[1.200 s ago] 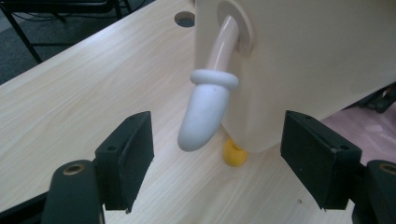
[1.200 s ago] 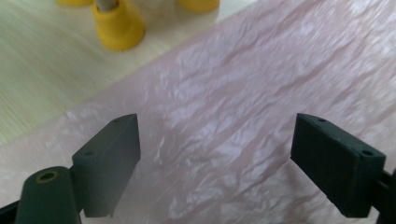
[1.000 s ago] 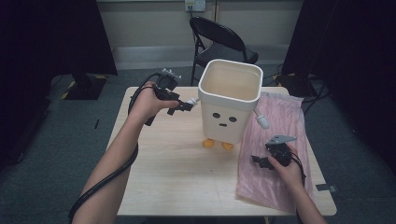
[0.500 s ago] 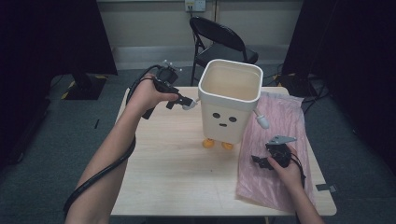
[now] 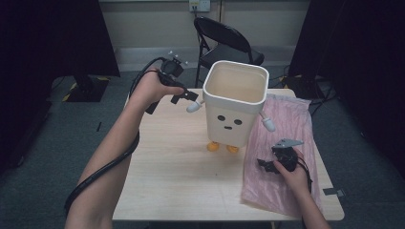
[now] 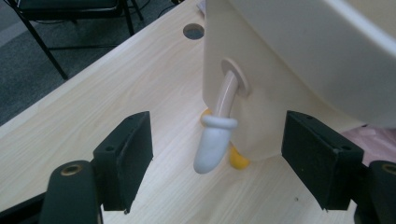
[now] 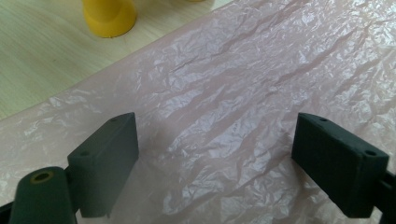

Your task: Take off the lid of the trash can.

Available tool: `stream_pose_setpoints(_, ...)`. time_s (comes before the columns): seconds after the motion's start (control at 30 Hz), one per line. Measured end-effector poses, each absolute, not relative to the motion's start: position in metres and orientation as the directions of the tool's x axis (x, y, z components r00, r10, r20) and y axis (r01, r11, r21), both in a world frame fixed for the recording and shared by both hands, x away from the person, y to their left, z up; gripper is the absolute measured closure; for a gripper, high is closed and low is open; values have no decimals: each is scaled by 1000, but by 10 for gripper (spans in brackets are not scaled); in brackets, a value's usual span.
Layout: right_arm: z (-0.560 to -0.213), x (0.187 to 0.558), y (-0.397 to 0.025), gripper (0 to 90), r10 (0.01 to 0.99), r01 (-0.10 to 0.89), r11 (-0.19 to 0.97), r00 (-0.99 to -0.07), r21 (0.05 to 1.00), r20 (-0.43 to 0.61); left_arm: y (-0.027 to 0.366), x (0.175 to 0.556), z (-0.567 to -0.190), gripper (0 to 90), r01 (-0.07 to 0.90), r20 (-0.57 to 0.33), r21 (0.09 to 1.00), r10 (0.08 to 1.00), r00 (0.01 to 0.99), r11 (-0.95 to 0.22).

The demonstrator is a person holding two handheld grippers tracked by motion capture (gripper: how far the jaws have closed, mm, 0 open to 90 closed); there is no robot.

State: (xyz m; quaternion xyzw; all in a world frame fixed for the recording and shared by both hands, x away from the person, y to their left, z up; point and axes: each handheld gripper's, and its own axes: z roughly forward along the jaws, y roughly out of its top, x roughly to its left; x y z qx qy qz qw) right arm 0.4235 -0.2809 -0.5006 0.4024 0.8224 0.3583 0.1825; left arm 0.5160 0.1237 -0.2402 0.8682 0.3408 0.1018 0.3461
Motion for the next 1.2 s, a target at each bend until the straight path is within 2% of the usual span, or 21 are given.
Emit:
stream_pose_setpoints(0.67, -501, 423, -281, 135, 797, 535, 416, -604, 736, -12, 108, 524, -200, 257, 504, -51, 697, 666, 744, -510)
stream_pose_setpoints(1.2, -501, 422, -280, 135, 800, 538, 412, -599, 736, -10, 78, 533, -193, 269, 520, -70, 703, 680, 730, -485)
